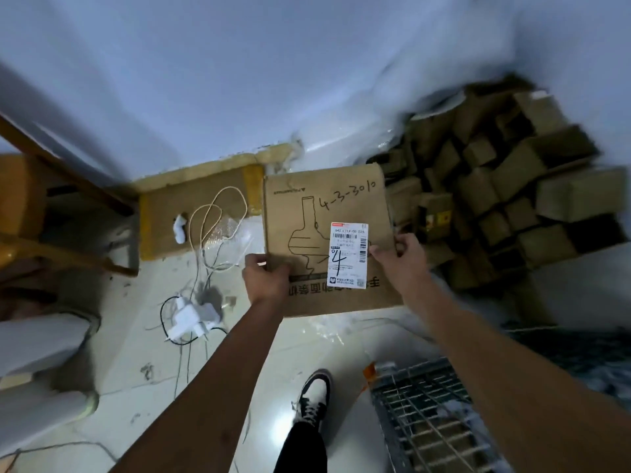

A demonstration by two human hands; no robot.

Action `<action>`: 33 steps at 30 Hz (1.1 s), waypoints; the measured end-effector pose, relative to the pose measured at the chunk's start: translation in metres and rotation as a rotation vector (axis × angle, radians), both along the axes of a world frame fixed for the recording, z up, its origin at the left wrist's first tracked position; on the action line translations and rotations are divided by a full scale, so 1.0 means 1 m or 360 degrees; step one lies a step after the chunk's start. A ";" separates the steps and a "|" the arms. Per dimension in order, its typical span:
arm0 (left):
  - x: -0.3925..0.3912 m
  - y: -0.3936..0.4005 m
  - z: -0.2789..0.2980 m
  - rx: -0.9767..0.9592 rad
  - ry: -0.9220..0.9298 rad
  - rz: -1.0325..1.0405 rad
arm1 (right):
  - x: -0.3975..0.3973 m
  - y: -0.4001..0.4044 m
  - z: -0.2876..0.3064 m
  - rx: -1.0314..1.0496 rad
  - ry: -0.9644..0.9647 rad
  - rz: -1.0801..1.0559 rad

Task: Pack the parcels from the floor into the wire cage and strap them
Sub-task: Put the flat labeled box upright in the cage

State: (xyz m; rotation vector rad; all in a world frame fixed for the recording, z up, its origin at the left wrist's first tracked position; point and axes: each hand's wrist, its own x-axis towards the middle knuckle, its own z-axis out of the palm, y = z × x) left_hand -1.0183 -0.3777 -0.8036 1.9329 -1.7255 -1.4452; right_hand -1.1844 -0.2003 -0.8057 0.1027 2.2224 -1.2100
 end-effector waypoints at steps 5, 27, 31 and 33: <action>-0.070 0.058 0.072 -0.0019 0.0190 -0.0213 | -0.046 0.079 0.080 -0.0006 0.0182 -0.0183; -0.150 0.446 0.243 -0.0145 0.0663 -0.1662 | 0.063 0.515 0.245 -0.0093 0.0585 -0.1550; -0.111 0.508 0.235 0.0018 0.0634 -0.1884 | 0.133 0.568 0.243 0.0018 0.0596 -0.1769; -0.086 0.530 0.228 0.0118 0.0664 -0.1958 | 0.172 0.585 0.241 0.0081 0.0607 -0.1862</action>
